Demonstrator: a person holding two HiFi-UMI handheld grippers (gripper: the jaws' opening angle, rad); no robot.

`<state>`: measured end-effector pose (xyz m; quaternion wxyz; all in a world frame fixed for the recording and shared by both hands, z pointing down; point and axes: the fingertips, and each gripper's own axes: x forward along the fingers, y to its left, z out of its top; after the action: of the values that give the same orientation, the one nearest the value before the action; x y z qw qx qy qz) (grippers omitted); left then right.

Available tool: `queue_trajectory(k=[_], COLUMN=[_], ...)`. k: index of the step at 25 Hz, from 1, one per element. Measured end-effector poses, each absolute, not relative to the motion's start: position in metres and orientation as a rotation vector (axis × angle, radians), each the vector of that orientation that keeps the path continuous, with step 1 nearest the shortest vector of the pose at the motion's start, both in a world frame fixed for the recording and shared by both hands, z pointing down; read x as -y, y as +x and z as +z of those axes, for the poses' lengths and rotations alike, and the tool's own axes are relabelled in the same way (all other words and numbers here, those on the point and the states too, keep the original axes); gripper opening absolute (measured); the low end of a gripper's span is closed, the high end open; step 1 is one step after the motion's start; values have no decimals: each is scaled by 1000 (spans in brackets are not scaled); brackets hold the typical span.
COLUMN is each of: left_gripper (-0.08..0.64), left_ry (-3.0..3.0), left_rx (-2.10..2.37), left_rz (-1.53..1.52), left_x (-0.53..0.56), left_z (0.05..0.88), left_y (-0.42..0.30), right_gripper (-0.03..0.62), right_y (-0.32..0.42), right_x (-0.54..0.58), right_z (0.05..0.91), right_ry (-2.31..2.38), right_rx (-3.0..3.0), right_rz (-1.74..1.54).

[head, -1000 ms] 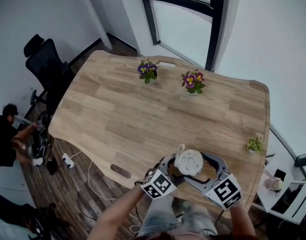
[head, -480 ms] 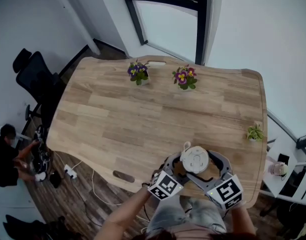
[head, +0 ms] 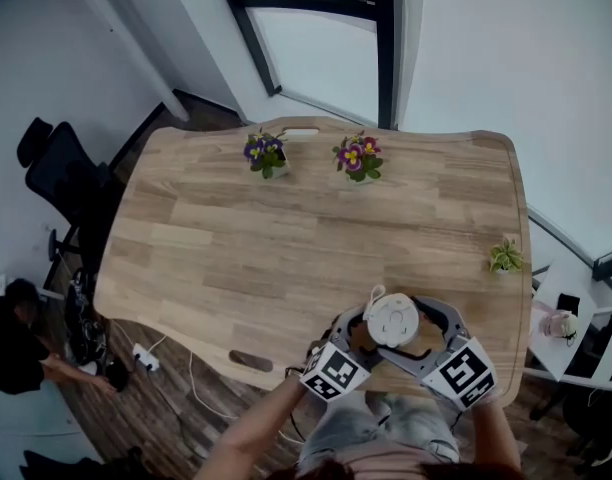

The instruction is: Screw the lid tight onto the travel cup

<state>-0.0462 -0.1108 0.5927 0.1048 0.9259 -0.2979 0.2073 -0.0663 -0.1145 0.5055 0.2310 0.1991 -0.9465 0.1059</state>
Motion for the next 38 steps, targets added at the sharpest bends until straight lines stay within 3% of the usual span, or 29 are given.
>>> queue_trajectory(k=[6,16,25,38], left_gripper=[342,342,342,342], left_ry=[2642,2757,2647,2730], left_rx=[1072,729,985,710], left_rz=[523,671,606,742], left_x=[112,105,105,97], left_z=[592,596,594,596], left_y=[-42,-35,-36,-32], right_gripper=[370,377,377,385], right_y=[-59,-58,-55,-47], right_x=[116,110,112,100], right_z=[505,509,506,513], right_ry=[682,401,772,469], right_rx=[2622,2581,2593,2509], right_rz=[312,318,350,309])
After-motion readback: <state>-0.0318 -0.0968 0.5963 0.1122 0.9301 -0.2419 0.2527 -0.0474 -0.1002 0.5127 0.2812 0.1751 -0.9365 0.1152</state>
